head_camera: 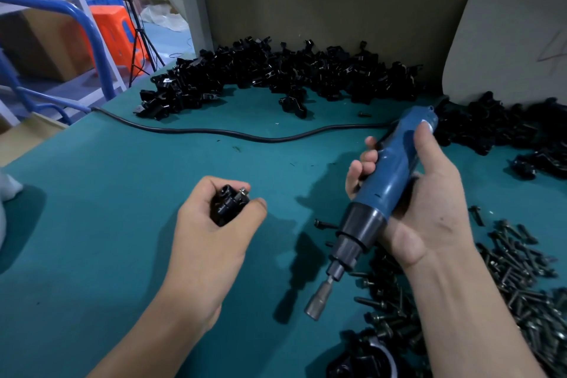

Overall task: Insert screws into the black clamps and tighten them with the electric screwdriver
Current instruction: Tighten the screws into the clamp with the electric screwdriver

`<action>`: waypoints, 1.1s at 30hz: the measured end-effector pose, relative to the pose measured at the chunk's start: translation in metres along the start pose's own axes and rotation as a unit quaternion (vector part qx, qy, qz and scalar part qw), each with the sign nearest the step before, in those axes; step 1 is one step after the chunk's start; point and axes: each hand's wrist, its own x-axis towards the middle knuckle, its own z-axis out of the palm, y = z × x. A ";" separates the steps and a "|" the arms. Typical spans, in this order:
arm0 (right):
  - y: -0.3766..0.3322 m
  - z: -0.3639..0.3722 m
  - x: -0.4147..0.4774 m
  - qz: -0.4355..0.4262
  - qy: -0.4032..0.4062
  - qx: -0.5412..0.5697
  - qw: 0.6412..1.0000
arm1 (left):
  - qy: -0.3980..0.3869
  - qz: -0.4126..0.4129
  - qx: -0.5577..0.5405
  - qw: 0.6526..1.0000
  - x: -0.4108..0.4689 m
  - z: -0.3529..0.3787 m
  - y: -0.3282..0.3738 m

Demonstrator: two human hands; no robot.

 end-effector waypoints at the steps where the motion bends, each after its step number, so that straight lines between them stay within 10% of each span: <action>1: -0.002 -0.002 0.000 0.013 -0.009 0.010 1.000 | 0.000 0.000 0.002 1.000 0.000 0.000 0.000; 33: -0.003 -0.013 0.002 0.067 -0.049 0.002 0.997 | 0.002 0.000 0.012 1.000 -0.001 0.002 0.002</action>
